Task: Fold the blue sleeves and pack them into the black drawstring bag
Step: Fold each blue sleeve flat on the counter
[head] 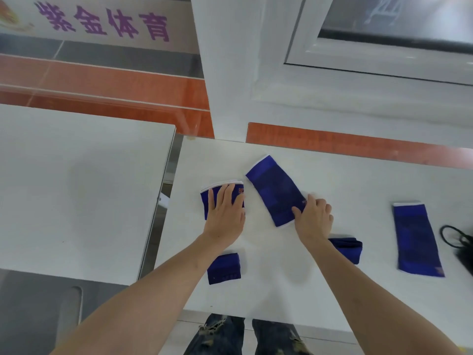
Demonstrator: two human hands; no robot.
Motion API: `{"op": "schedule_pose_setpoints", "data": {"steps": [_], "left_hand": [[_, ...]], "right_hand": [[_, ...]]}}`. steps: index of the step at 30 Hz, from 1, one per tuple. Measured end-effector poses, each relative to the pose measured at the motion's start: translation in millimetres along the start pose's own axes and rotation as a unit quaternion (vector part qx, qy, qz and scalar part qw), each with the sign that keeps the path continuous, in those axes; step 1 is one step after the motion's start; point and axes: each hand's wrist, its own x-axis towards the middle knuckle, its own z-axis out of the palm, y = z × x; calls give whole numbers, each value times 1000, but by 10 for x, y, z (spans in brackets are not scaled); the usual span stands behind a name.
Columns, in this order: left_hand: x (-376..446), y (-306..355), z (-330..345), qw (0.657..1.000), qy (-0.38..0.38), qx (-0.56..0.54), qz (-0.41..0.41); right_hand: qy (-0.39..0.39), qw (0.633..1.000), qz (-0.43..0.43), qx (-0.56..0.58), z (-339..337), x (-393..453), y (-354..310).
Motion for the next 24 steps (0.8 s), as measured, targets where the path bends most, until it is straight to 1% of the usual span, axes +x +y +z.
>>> {"op": "schedule_pose_setpoints", "data": {"steps": [3,5,7,9,11,13,14,16,19,20,22,23,24], "left_hand": [[-22,114,-14,1000,-10,-6,2],[-31,193,-50,1000,-11,-19,11],[-27,283,-95,999,-8,-39,28],[4,385,-159,996,0,-72,49],[61,539,-234,993,2,-99,66],[106,754,-303,988,-4,-150,41],[108,878,-343,980,-15,-200,5],[66,1152,-403,942,-58,-323,-73],[-33,1589,-374,886,-128,-426,-129],[-64,1738,-359,856,-152,-470,-151],[-103,2048,-324,773,-197,-571,-194],[-115,2192,-295,743,-204,-604,-202],[-121,2324,-262,736,-200,-617,-197]], "right_hand": [[-2,999,2,32,-41,36,7],[-9,993,11,113,-87,28,30],[-19,973,29,227,-214,-40,47],[-14,944,32,327,-415,-152,60],[-6,920,23,391,-660,-287,113],[6,910,4,414,-900,-426,214],[11,908,-4,419,-1005,-488,285],[13,903,-7,430,-1194,-606,457],[12,889,1,457,-1408,-725,755],[10,883,6,468,-1465,-745,862],[7,877,17,479,-1561,-758,1096],[8,876,20,482,-1590,-749,1237],[10,872,24,488,-1611,-735,1389]]}}
